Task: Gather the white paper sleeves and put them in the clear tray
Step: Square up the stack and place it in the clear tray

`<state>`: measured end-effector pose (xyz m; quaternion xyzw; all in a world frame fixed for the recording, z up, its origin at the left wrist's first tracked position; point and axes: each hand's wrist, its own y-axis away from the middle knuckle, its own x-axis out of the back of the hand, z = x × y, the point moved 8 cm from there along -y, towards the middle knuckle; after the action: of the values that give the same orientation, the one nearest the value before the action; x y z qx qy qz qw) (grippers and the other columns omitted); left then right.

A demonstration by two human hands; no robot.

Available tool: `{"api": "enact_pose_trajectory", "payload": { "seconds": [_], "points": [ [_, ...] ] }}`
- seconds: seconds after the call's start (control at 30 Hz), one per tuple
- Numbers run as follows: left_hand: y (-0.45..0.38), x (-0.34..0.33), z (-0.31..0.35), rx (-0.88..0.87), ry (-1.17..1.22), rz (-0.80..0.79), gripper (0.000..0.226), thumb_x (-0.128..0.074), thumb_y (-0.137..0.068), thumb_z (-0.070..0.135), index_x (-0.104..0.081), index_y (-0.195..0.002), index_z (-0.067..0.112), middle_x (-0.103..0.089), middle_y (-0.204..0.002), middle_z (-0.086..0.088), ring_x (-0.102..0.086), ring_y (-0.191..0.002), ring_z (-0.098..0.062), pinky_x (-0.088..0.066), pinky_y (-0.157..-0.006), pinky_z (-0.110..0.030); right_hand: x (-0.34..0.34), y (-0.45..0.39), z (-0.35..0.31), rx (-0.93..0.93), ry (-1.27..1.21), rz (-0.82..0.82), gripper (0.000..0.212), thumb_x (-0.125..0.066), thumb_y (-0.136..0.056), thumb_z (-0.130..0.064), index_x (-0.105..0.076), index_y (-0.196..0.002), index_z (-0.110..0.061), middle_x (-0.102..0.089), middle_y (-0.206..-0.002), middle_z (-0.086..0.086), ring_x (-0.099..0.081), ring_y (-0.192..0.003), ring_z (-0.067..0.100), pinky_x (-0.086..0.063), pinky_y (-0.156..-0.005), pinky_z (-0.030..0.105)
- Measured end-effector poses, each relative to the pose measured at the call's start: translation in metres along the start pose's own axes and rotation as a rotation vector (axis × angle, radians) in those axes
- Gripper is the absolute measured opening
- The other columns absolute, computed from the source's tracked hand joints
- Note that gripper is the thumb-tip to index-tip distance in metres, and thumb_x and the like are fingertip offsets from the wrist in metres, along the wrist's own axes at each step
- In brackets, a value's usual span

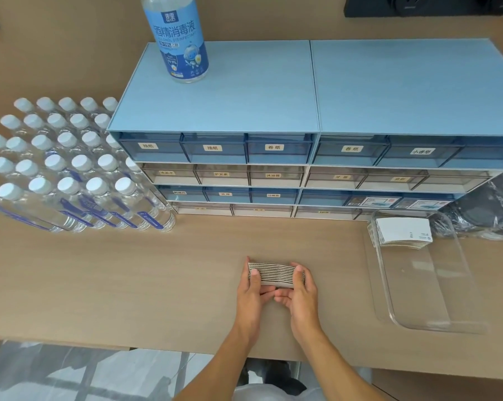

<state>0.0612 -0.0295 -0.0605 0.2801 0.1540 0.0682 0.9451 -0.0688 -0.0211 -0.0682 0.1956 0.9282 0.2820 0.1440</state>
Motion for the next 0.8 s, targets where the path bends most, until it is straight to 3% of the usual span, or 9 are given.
{"api": "enact_pose_trajectory", "payload": {
  "seconds": [0.17, 0.33, 0.43, 0.6, 0.8],
  "points": [
    [0.002, 0.002, -0.004, 0.028, 0.018, 0.012, 0.050, -0.035, -0.106, 0.035, -0.025, -0.155, 0.034, -0.074, -0.116, -0.011, -0.073, -0.103, -0.029, -0.058, -0.091, -0.041, -0.002, 0.000, 0.008, -0.044, -0.173, -0.055, 0.034, -0.048, -0.097, -0.047, -0.065, -0.122, -0.031, -0.075, -0.092, 0.012, -0.063, -0.056, 0.015, -0.057, -0.056, 0.029],
    [0.003, 0.000, -0.005, 0.027, 0.047, 0.026, 0.052, -0.037, -0.105, 0.036, -0.023, -0.155, 0.033, -0.074, -0.117, -0.014, -0.071, -0.105, -0.035, -0.056, -0.094, -0.046, -0.003, 0.000, 0.008, -0.010, -0.104, -0.046, 0.043, -0.050, -0.090, -0.056, -0.062, -0.125, -0.033, -0.074, -0.089, 0.009, -0.064, -0.055, 0.012, -0.058, -0.060, 0.030],
    [0.002, 0.001, -0.007, 0.024, 0.058, 0.046, 0.051, -0.038, -0.105, 0.034, -0.027, -0.155, 0.029, -0.073, -0.118, -0.017, -0.070, -0.105, -0.039, -0.055, -0.095, -0.051, -0.001, 0.000, 0.007, 0.025, -0.047, -0.011, 0.045, -0.052, -0.088, -0.055, -0.062, -0.119, -0.024, -0.074, -0.080, 0.006, -0.064, -0.054, 0.013, -0.057, -0.055, 0.029],
    [0.002, 0.000, 0.002, -0.032, -0.012, 0.084, 0.041, -0.035, -0.105, 0.037, -0.049, -0.138, 0.018, -0.074, -0.111, -0.017, -0.073, -0.098, -0.037, -0.061, -0.082, -0.049, 0.000, -0.003, 0.007, 0.073, 0.008, 0.052, 0.030, -0.046, -0.099, -0.044, -0.059, -0.108, -0.018, -0.073, -0.078, 0.004, -0.061, -0.051, 0.014, -0.054, -0.048, 0.027],
    [-0.005, 0.003, 0.004, -0.040, -0.086, 0.065, 0.039, -0.034, -0.104, 0.044, -0.052, -0.130, 0.022, -0.071, -0.111, -0.015, -0.074, -0.094, -0.034, -0.064, -0.069, -0.039, -0.002, -0.001, 0.005, 0.101, 0.053, 0.065, 0.026, -0.043, -0.100, -0.044, -0.058, -0.100, -0.023, -0.072, -0.077, 0.004, -0.061, -0.049, 0.015, -0.053, -0.046, 0.028]
  ]
}}
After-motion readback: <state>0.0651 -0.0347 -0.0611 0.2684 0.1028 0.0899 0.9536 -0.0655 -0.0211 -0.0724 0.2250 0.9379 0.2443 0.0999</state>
